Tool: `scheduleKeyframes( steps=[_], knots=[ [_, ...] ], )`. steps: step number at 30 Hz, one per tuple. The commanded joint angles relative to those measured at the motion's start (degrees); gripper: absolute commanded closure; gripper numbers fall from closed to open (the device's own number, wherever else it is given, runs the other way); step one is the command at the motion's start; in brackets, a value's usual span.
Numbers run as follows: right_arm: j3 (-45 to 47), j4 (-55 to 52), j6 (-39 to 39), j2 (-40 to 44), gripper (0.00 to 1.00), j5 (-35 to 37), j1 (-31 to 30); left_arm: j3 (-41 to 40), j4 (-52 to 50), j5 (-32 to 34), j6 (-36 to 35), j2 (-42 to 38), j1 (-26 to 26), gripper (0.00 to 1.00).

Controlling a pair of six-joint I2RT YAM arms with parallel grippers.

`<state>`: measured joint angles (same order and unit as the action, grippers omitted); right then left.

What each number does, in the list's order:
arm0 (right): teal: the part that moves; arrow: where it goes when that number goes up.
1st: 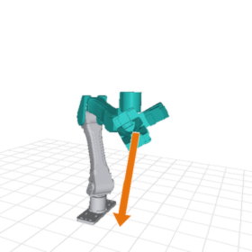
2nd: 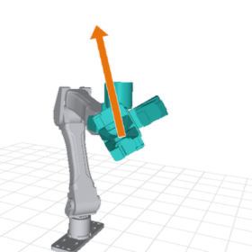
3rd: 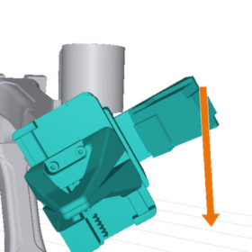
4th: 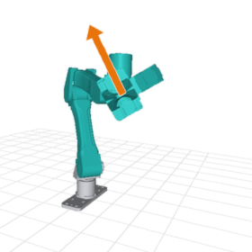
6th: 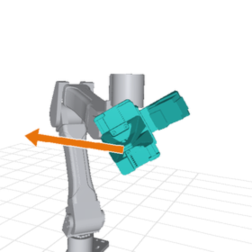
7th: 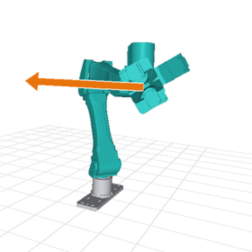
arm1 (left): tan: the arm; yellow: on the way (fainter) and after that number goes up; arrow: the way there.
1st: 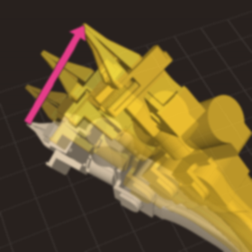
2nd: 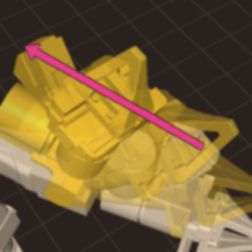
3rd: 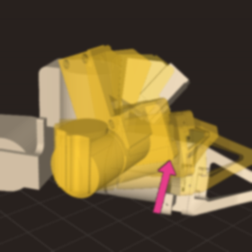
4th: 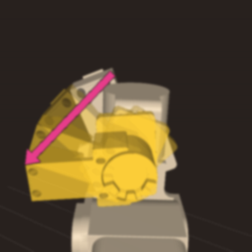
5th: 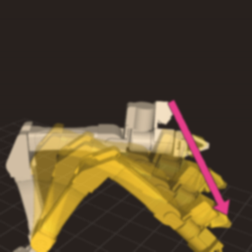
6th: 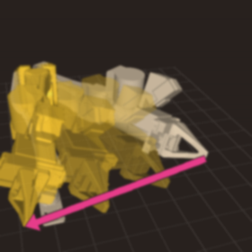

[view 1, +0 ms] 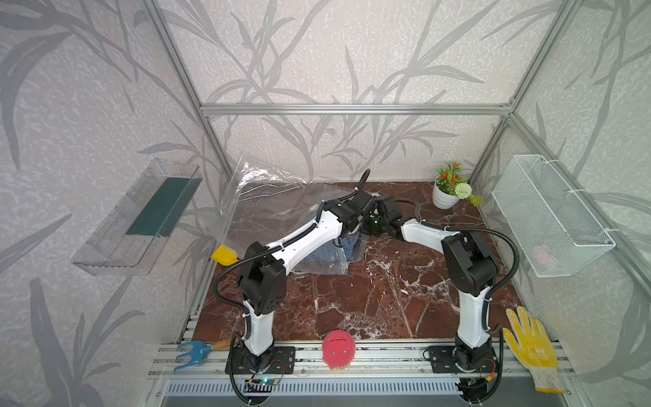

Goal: Take the shirt out of the vacuum bag
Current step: Take out the shirt from the vacuum bag.

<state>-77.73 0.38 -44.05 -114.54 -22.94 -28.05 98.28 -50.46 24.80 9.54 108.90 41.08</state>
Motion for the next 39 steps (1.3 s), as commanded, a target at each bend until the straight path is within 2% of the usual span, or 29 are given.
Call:
scheduleKeyframes(
  steps=[1, 3, 11, 14, 17, 19, 23, 26, 32, 37, 39],
  knots=[
    [-1.0, -6.1, 3.1, 3.1, 0.96, 2.7, 0.4, -0.6, 0.6, -0.2, 1.3, -2.0, -0.5, 1.0],
    [-0.3, -5.6, 2.8, 2.8, 0.92, 2.8, 0.3, -0.8, 0.8, -0.3, 1.1, -2.0, -0.7, 1.0],
    [0.8, 1.7, -0.9, -2.4, 0.55, -0.3, 0.3, -1.3, 0.6, -0.5, 1.0, -2.5, -1.2, 1.0],
    [0.3, 3.4, -1.5, -4.1, 0.49, -0.7, 0.3, -1.5, 0.6, -0.5, 1.0, -3.1, -1.4, 1.0],
    [-0.2, 4.3, -1.7, -5.5, 0.51, -1.0, 0.2, -1.9, 0.6, -0.5, 1.1, -3.4, -1.6, 1.0],
    [-0.3, 4.6, -2.0, -6.1, 0.56, -1.1, 0.2, -2.1, 0.6, -0.7, 1.1, -3.4, -1.8, 1.0],
    [0.0, 5.1, -2.7, -5.8, 0.82, -1.4, 0.3, -2.0, 0.8, -0.8, 1.2, -3.4, -1.8, 1.0],
    [-0.6, 2.0, -1.5, -3.4, 0.95, -1.2, 0.3, -2.6, 1.2, -0.6, 1.3, -3.4, -1.9, 1.0],
    [-3.2, -9.3, 1.1, 2.7, 1.0, 0.9, 1.3, -3.7, 2.4, -1.8, 1.9, -3.0, -2.4, 1.0],
    [-1.3, -13.0, 0.7, 7.6, 1.0, -0.5, 3.6, -4.0, 3.1, -1.8, 1.8, -3.0, -2.7, 1.0],
    [0.5, -14.5, 1.3, 9.7, 1.0, 0.9, 3.9, -4.4, 3.4, -2.0, 1.9, -3.0, -3.0, 1.0]
  ],
)
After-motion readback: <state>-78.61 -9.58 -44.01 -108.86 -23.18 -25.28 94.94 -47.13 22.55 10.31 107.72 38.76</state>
